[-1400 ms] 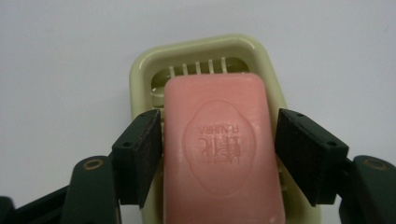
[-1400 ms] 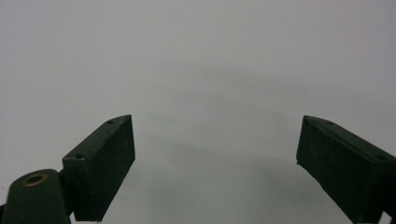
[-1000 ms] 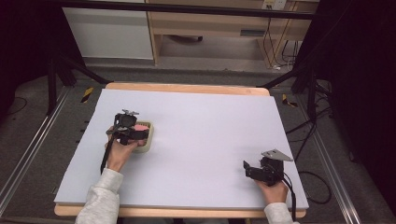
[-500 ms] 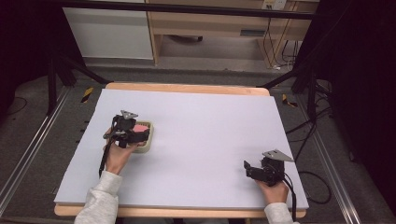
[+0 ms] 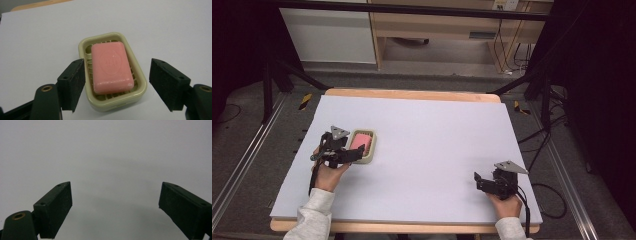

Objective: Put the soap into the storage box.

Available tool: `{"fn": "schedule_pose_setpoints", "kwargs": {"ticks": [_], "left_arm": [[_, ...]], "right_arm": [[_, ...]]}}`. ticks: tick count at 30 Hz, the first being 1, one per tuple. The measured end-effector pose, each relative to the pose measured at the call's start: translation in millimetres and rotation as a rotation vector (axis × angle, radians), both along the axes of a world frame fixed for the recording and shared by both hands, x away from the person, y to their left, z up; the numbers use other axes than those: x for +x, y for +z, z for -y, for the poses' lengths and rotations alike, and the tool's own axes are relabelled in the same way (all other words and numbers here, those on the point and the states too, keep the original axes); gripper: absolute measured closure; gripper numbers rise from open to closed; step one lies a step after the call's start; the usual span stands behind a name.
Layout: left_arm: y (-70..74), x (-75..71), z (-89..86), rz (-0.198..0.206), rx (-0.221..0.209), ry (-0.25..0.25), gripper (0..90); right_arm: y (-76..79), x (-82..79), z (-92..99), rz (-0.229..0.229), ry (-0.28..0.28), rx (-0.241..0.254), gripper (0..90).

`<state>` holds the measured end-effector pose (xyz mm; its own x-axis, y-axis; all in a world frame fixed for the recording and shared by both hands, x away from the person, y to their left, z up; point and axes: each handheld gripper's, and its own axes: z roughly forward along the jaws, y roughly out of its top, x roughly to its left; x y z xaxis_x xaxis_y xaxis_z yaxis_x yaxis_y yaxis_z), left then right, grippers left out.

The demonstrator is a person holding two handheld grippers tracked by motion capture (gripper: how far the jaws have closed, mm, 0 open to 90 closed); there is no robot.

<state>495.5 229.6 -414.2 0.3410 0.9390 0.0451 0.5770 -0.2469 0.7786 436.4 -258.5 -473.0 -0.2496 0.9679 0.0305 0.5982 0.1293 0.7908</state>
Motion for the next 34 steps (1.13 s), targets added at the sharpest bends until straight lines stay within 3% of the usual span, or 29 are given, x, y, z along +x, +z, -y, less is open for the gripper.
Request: {"fn": "schedule_pose_setpoints", "kwargs": {"ticks": [8, 16, 23, 34], "left_arm": [[-11.4, -19.0, -6.8, 0.021, 0.025, -0.020, 26.2], [-23.3, -36.0, -17.9, 0.005, 0.042, -0.035, 22.8], [-32.5, -46.4, -38.4, -0.002, 0.018, -0.003, 17.1], [-43.7, -49.5, -62.9, -0.012, 0.025, 0.080, 11.1]], "right_arm": [[0.4, -0.9, 3.3, 0.001, -0.009, 0.005, 11.8], [0.4, -1.7, 9.8, 0.002, -0.028, 0.017, 11.8], [-0.1, -2.1, 11.9, 0.000, -0.033, 0.012, 11.8], [-0.3, -2.6, 13.8, -0.001, -0.040, 0.011, 11.8]]}}
